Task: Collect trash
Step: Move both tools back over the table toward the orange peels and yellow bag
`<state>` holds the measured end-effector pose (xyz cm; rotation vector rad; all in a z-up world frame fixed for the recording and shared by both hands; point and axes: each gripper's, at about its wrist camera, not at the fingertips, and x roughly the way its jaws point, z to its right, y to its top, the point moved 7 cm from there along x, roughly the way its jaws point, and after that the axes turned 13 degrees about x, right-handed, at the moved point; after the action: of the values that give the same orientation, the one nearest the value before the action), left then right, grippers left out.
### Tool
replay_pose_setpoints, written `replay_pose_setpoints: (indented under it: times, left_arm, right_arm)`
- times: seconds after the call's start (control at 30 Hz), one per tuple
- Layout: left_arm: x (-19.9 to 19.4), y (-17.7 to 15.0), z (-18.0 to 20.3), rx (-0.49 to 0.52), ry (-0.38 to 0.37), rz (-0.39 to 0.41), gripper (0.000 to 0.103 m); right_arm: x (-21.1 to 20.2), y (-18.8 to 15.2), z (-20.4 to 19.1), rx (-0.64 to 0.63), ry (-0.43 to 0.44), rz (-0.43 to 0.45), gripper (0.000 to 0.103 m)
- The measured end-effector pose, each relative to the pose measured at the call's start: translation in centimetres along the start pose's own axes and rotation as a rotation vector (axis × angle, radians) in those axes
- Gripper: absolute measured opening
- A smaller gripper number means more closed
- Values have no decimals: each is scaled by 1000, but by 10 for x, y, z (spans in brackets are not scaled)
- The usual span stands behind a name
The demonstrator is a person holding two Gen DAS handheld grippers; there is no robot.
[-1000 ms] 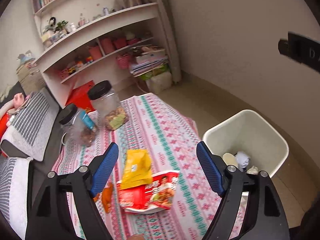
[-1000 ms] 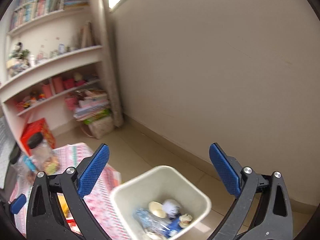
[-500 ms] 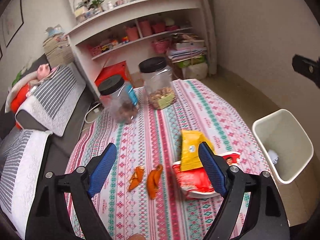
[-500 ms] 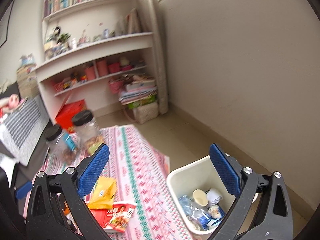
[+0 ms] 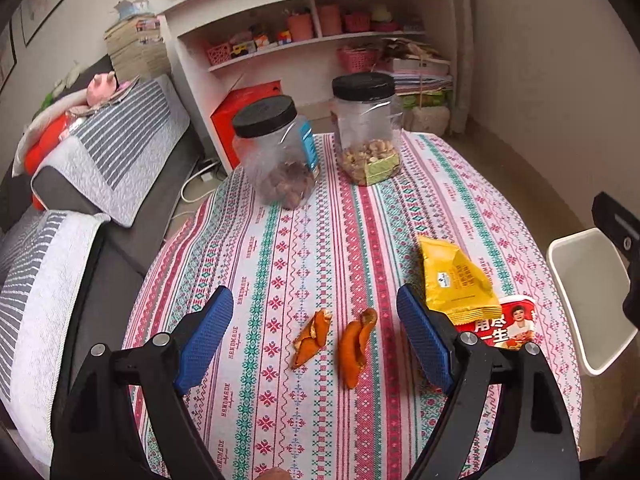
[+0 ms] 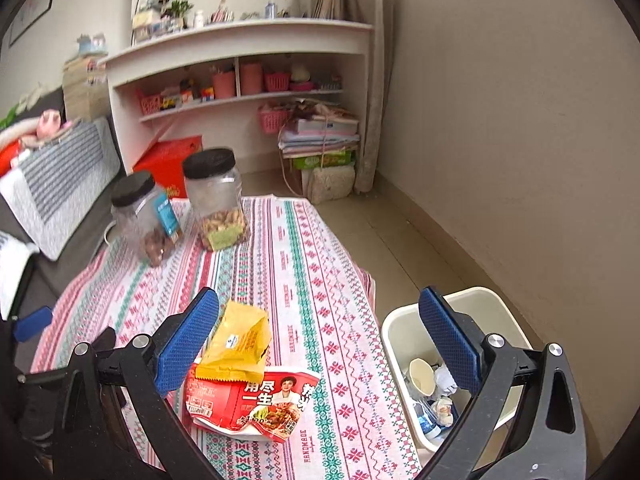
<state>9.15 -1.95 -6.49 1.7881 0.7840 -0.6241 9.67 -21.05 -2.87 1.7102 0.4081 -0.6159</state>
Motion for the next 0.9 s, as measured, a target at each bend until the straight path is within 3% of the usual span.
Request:
replay_pose_setpoints:
  times: [0.63, 0.73, 0.9]
  left_arm:
    - [35, -15, -16, -21, -3, -80, 82]
    - [43, -15, -23, -43, -34, -108, 82]
    - [68, -20, -45, -145, -151, -209, 82]
  right_arm:
    - [31, -21, -16, -77, -53, -115, 96]
    - [35, -23, -14, -84, -67, -129, 96]
    - [43, -27, -7, -67, -60, -184, 96]
